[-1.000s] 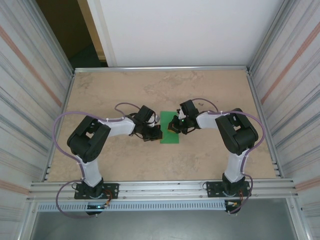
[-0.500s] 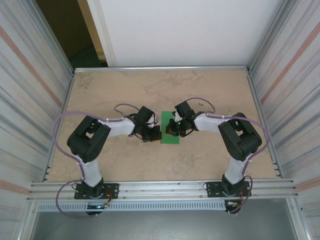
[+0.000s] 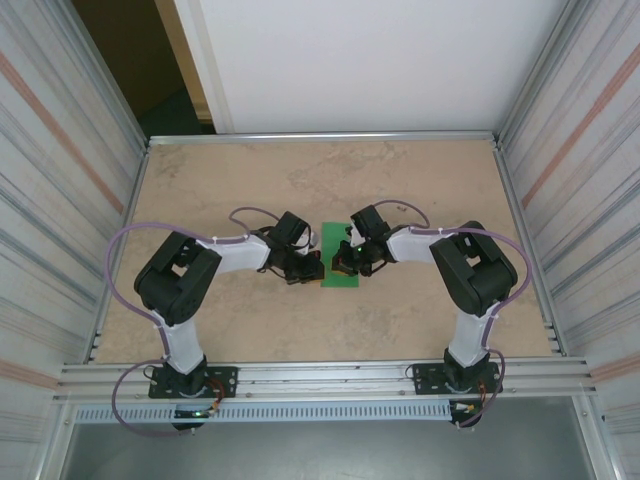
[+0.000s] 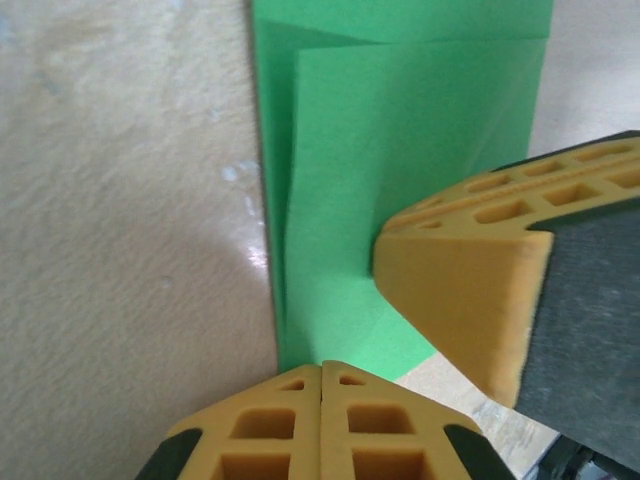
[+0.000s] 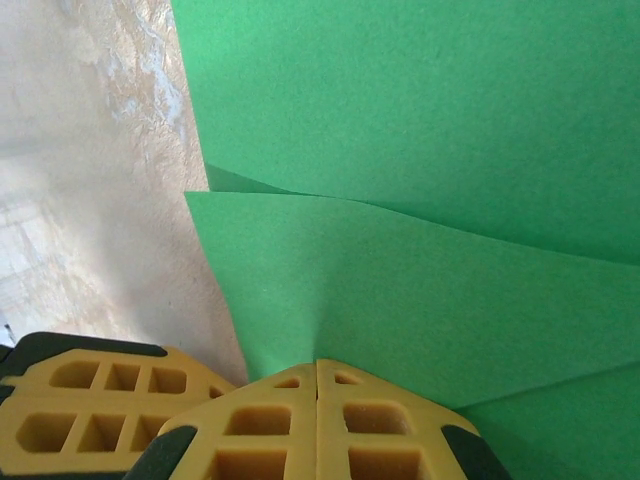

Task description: Fold a paper plane with a square sheet of paper (pick it up from the middle)

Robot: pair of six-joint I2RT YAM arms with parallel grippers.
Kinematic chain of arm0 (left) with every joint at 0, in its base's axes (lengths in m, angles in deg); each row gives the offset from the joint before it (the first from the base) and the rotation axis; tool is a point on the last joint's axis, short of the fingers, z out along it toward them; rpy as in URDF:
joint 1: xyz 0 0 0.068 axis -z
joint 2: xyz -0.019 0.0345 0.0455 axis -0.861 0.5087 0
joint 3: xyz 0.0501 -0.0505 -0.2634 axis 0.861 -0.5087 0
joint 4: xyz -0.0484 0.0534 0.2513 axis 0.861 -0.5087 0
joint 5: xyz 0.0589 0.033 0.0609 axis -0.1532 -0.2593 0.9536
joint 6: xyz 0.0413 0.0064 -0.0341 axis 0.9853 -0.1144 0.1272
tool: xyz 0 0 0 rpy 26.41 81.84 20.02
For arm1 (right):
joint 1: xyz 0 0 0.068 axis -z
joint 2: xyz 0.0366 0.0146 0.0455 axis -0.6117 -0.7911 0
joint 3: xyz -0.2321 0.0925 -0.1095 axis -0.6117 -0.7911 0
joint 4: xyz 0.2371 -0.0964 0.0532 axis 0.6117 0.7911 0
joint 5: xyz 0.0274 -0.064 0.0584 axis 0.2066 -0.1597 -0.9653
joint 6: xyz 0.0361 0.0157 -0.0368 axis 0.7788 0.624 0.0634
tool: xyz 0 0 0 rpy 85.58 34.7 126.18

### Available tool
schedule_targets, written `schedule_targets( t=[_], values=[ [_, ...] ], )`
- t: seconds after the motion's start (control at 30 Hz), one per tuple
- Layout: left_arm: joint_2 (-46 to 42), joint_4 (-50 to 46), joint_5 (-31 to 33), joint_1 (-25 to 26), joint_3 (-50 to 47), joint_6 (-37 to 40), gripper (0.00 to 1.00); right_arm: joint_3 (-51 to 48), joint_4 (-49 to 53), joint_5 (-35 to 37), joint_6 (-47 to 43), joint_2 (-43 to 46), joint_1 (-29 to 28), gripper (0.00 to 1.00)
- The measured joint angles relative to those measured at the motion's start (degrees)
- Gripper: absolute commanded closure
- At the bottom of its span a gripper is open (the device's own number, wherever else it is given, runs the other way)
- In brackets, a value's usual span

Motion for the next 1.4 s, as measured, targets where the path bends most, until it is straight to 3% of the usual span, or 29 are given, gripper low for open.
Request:
schedule_targets(
  t=[0.6,0.97,1.07,1.3,1.4],
  values=[
    [2.1,1.5,-1.9,0.1,0.3,-0.8,1.0,-0.7,-1.3,-2.3,0.0,-0.1,2.0,1.0],
    [1.7,3.4,-2.1,0.1,-1.1,-1.2,1.0,0.2,0.0,-3.8,-5.0,-0.9,15.7,1.0],
    [1.7,1.9,-2.2,0.1,-0.2,-1.1,0.94,0.6,1.4,-1.2,-6.0,0.1,17.6,1.0],
    [1.3,-3.1,-2.0,0.1,5.3,-0.5,0.78,-1.5,4.1,3.5,-5.2,11.6,14.8,0.75],
    [0.6,-2.5,-1.7,-0.3,6.8,-0.5,0.76,-4.9,3.0,4.2,-2.6,16.7,12.7,0.65]
  ],
)
